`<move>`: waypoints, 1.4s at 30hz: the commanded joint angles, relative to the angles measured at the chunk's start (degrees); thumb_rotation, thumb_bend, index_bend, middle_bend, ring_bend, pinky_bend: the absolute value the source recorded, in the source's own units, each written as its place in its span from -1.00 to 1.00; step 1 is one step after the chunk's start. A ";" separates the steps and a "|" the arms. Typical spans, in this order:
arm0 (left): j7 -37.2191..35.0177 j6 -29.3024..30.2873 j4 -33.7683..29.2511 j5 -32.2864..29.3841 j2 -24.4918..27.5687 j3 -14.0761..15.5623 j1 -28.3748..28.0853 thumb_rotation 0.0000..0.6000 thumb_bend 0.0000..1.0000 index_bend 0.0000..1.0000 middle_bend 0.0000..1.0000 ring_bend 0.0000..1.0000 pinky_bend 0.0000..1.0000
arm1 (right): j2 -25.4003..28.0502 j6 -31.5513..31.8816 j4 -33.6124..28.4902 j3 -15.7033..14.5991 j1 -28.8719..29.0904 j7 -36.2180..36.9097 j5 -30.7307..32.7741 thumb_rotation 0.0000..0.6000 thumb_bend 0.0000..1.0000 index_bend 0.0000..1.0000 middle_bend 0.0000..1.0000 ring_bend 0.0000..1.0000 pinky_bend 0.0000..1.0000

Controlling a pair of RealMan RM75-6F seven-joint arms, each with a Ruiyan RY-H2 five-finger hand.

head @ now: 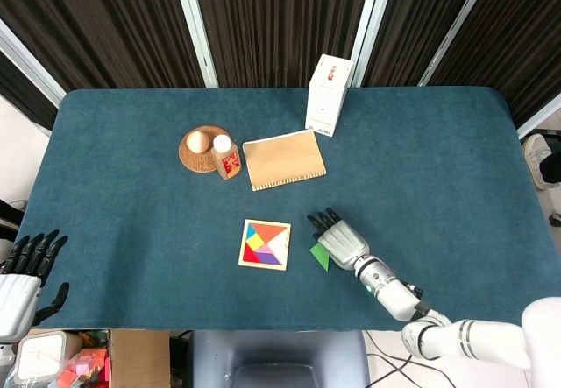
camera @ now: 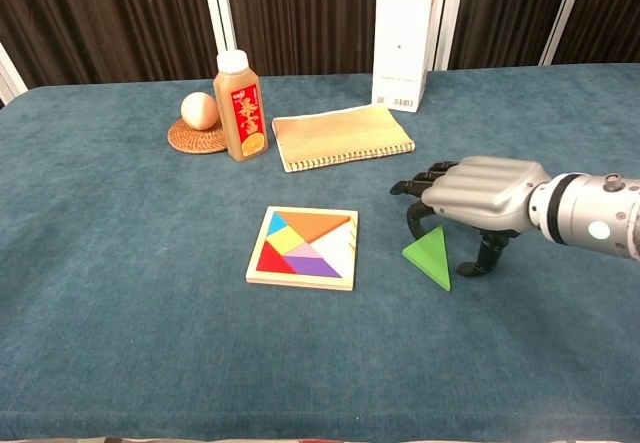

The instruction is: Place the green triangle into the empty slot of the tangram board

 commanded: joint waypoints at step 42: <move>-0.62 0.51 -0.03 1.94 0.43 0.87 0.28 1.00 -0.08 -1.00 -0.96 -0.97 -0.93 | -16.03 15.76 5.65 5.61 7.34 -10.26 4.22 1.00 -0.13 0.50 -0.79 -1.00 -1.00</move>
